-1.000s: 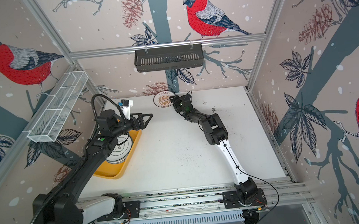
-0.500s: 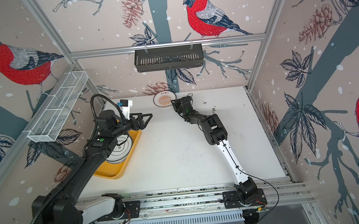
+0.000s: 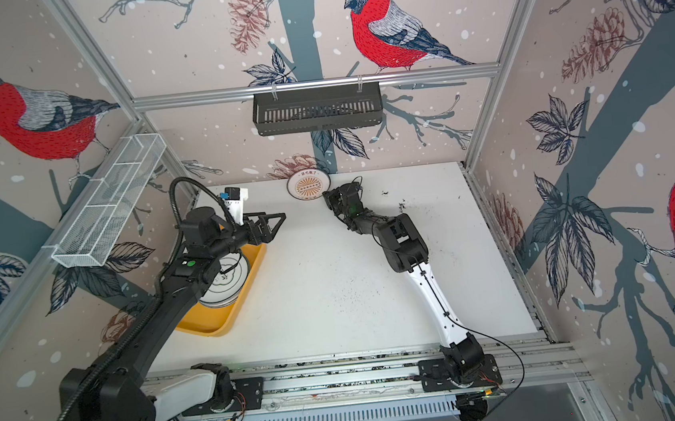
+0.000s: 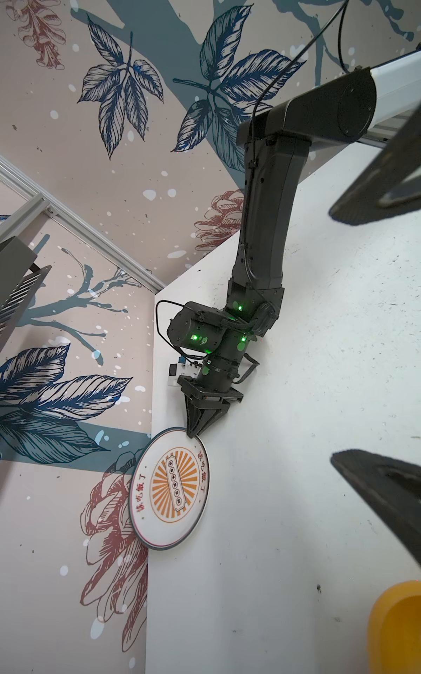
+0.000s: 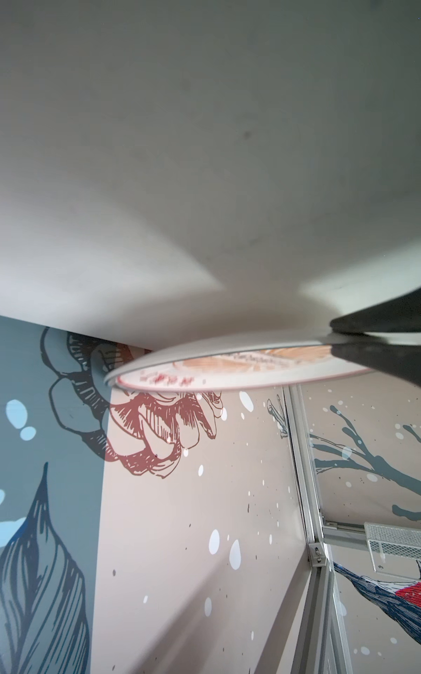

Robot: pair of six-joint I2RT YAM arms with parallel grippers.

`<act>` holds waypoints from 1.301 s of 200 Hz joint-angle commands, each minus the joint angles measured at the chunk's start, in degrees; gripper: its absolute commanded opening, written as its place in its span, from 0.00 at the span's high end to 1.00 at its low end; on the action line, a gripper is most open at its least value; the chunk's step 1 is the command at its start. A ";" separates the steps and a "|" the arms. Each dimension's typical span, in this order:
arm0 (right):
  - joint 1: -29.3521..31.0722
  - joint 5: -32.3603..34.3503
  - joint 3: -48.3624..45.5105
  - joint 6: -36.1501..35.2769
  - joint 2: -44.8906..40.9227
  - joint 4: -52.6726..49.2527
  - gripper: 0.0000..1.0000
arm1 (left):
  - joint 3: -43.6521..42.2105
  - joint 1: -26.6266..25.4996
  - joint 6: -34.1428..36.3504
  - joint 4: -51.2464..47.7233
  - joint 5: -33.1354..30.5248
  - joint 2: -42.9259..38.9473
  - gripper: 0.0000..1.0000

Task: Place the plates into the plastic bin on the countertop
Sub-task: 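Close the right gripper on the orange sunburst plate rim and tilt it up, then lift the sunburst plate on edge with the right gripper toward the left gripper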

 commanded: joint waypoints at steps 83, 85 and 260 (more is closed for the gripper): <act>-1.23 0.28 -9.34 -6.84 -6.22 -11.44 0.97 | 0.77 0.88 -0.91 0.90 -1.41 2.93 0.04; -1.30 0.16 -9.61 -6.99 -6.58 -11.48 0.98 | 0.74 0.97 -1.07 0.79 -1.44 3.11 0.04; -3.54 -12.72 -44.27 -20.60 -39.34 -5.47 0.99 | 4.33 5.86 -6.40 -5.53 1.08 14.68 0.06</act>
